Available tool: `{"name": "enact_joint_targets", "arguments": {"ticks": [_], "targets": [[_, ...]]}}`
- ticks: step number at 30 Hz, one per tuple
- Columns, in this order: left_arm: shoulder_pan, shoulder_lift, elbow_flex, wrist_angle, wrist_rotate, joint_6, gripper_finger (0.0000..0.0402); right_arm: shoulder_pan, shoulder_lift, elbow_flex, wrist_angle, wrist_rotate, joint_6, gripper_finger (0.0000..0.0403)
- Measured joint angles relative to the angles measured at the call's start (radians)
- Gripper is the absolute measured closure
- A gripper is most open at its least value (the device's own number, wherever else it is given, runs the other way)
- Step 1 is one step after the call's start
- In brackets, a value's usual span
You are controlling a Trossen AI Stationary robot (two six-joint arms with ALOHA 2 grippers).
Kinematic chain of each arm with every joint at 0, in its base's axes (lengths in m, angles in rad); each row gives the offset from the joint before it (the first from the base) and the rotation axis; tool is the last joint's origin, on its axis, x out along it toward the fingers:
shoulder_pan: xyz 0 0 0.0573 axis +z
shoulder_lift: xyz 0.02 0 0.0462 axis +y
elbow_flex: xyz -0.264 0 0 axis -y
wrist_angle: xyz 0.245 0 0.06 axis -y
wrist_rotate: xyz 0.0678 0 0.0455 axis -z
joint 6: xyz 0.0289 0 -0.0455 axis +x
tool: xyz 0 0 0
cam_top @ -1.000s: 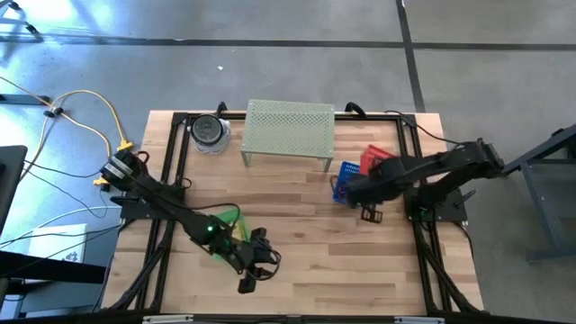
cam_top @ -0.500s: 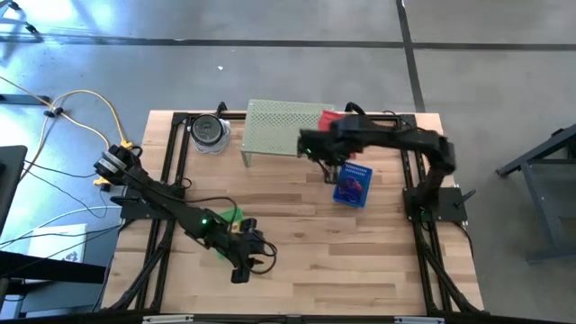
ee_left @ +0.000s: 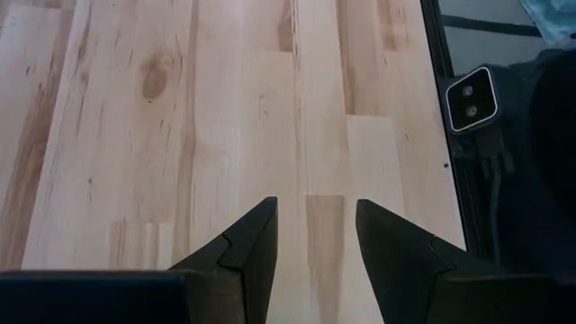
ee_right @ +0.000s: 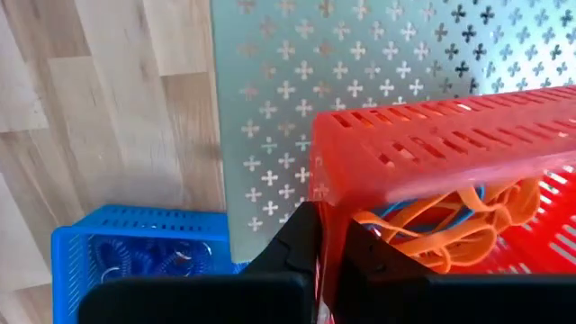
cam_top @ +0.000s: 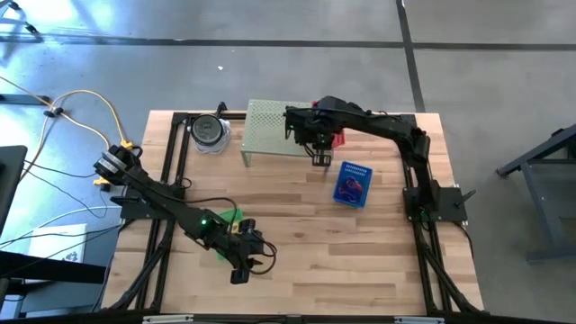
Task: Pick & Place Office Desk Supplies
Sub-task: Put the red bin on the shelf
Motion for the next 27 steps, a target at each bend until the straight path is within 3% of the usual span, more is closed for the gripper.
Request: {"name": "enact_joint_targets", "arguments": {"ticks": [10, 13, 27], "targets": [[0.0, 0.001, 0.0, -0.037, 0.0, 0.0, 0.0254, 0.018, 0.001, 0.0, 0.034, -0.009, -0.054, 0.04], [0.0, 0.001, 0.0, -0.037, 0.0, 0.0, 0.0254, 0.024, 0.001, 0.0, 0.079, -0.057, -0.068, 0.04], [0.0, 0.001, 0.0, -0.045, -0.001, -0.05, 0.0254, 0.021, 0.001, 0.001, 0.121, -0.056, -0.016, 0.04]]}}
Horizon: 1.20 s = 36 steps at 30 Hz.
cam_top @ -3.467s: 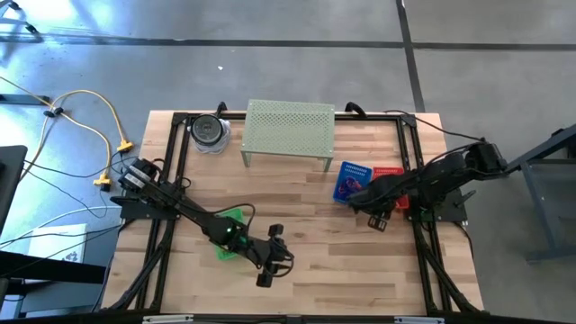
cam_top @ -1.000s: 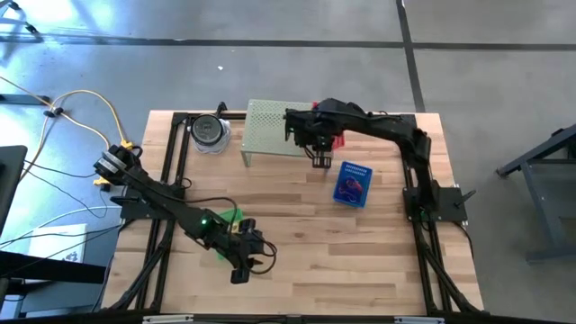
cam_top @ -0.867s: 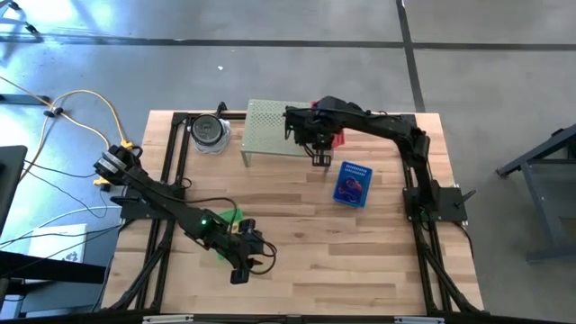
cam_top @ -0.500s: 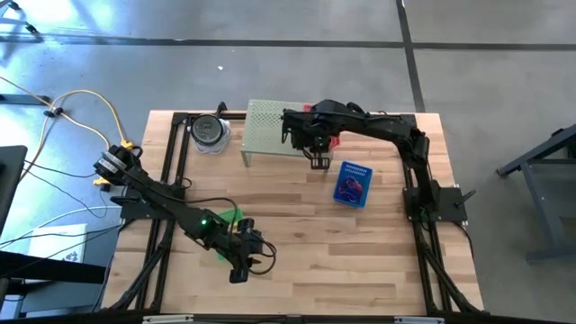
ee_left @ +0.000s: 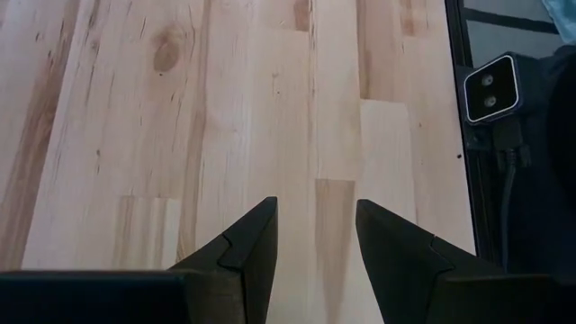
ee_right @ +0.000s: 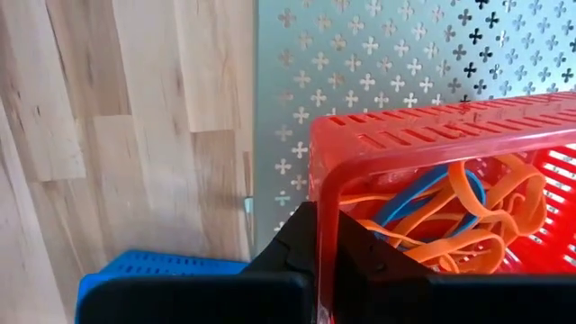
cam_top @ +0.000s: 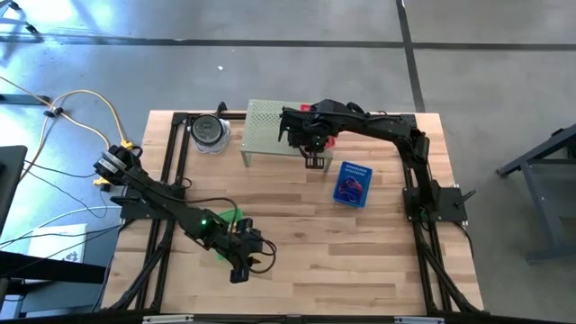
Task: Pick & Place Office Desk Supplies
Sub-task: Put the red bin on the shelf, then put the green on the shelf
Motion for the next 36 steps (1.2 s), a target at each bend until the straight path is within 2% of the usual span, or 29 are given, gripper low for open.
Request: {"name": "enact_joint_targets", "arguments": {"ticks": [6, 15, 20, 26, 29, 33, 36], "targets": [[-0.008, 0.0, 0.0, 0.0, -0.001, -0.006, 0.0254, 0.0, 0.0, 0.0, 0.007, 0.001, 0.002, 0.038], [-0.013, 0.0, 0.0, 0.0, -0.001, -0.006, 0.0254, 0.01, -0.008, 0.0, 0.028, 0.067, -0.006, 0.0266], [-0.013, 0.0, 0.0, -0.005, -0.001, -0.006, 0.0254, 0.048, -0.025, 0.011, 0.036, 0.131, -0.009, 0.0225], [-0.004, -0.003, 0.0, -0.007, -0.001, -0.006, 0.0254, 0.128, -0.03, 0.085, 0.016, 0.238, -0.01, 0.0206], [0.004, -0.015, 0.0, -0.007, -0.026, -0.001, 0.0254, 0.181, -0.03, 0.14, -0.047, 0.28, 0.001, 0.0206], [0.016, -0.021, 0.0, -0.006, -0.075, 0.002, 0.0254, 0.281, -0.032, 0.167, -0.142, 0.327, 0.096, 0.0207], [0.019, -0.027, 0.0, -0.007, -0.091, 0.028, 0.0254, 0.36, -0.043, 0.167, -0.147, 0.312, 0.189, 0.0207]]}}
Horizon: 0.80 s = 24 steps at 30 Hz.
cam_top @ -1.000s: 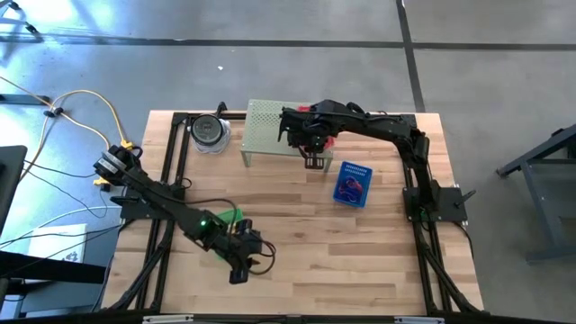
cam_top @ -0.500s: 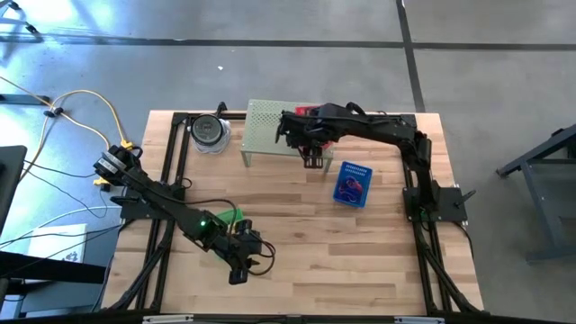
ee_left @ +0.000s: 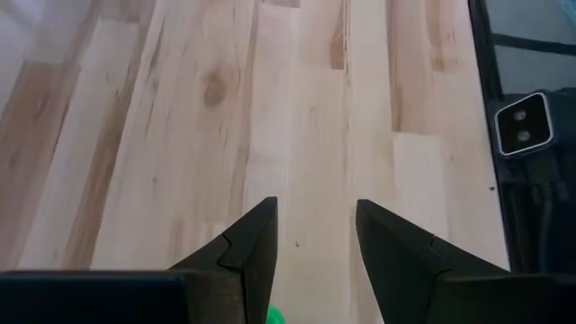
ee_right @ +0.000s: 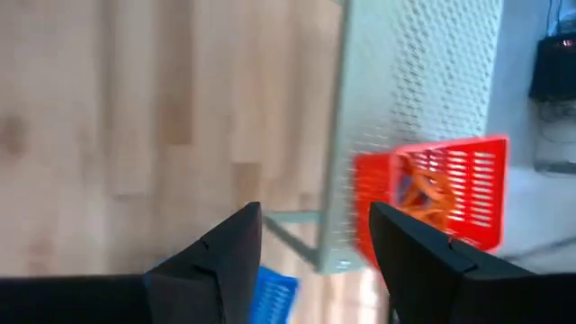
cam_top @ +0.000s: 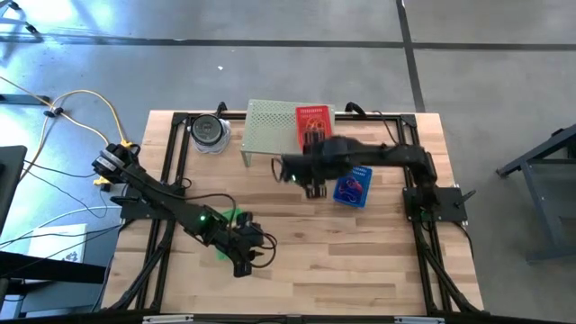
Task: Pick & Place Office Desk Supplies
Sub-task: Put the green on the shelf
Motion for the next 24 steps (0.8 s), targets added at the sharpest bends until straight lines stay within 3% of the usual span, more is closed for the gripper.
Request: {"name": "enact_joint_targets", "arguments": {"ticks": [8, 11, 16, 20, 24], "targets": [[0.005, -0.001, 0.0, 0.007, -0.045, 0.116, 0.0254, 0.207, -0.051, 0.001, -0.002, -0.098, 0.179, 0.0207], [0.005, 0.0, 0.0, 0.07, -0.138, 0.253, 0.0254, 0.28, -0.076, 0.0, -0.002, -0.146, 0.317, 0.0208], [0.016, 0.01, 0.0, 0.204, -0.154, 0.288, 0.0254, 0.438, -0.114, -0.003, -0.002, -0.14, 0.51, 0.0208], [0.017, -0.024, 0.005, 0.206, -0.152, 0.287, 0.0254, 0.593, -0.128, -0.027, -0.001, 0.006, 0.674, 0.0208], [-0.001, -0.098, 0.018, 0.083, -0.153, 0.244, 0.0254, 0.732, -0.127, -0.105, 0.002, 0.213, 0.895, 0.0208]]}}
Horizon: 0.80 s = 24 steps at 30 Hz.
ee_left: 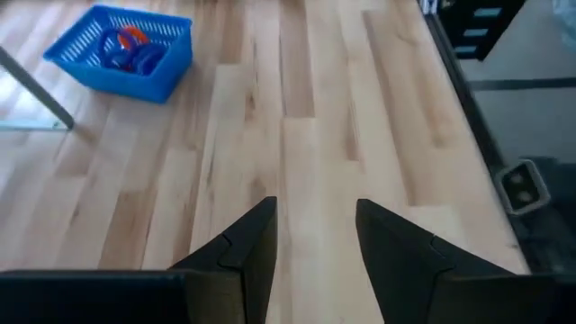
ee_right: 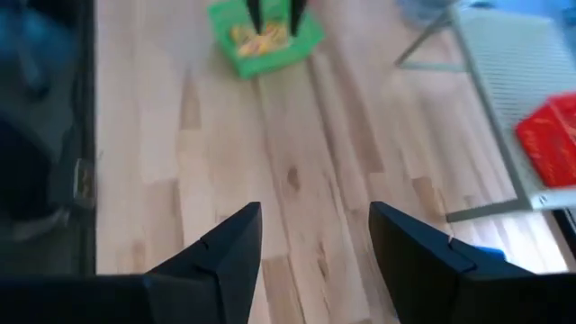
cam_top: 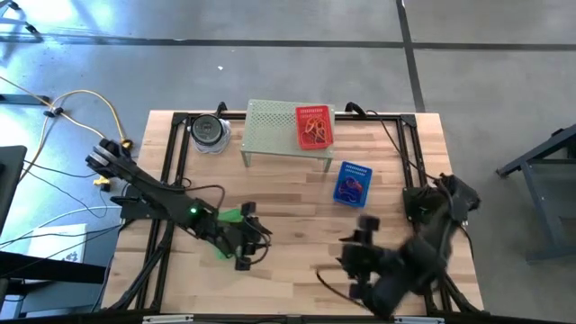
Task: Pick & Place Office Desk Supplies
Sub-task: Put the green on the shelf
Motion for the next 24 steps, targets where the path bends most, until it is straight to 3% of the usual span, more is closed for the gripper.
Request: {"name": "enact_joint_targets", "arguments": {"ticks": [6, 12, 15, 19, 24], "targets": [[-0.109, -0.106, 0.009, -0.222, 0.004, -0.244, 0.0254, 0.108, 0.002, -0.255, 0.086, 0.296, 0.351, 0.0208], [-0.234, -0.092, 0.008, -0.399, 0.01, -0.542, 0.0254, 0.101, 0.003, -0.508, 0.242, 0.462, 0.455, 0.0208], [-0.289, -0.063, 0.008, -0.393, 0.029, -0.584, 0.0254, 0.066, 0.003, -0.565, 0.303, 0.469, 0.475, 0.0208], [-0.348, -0.03, 0.008, -0.393, 0.085, -0.628, 0.0254, 0.032, 0.002, -0.576, 0.4, 0.398, 0.479, 0.0208], [-0.384, 0.039, 0.008, -0.393, 0.057, -0.612, 0.0254, 0.026, 0.004, -0.576, 0.586, 0.391, 0.314, 0.0208]]}}
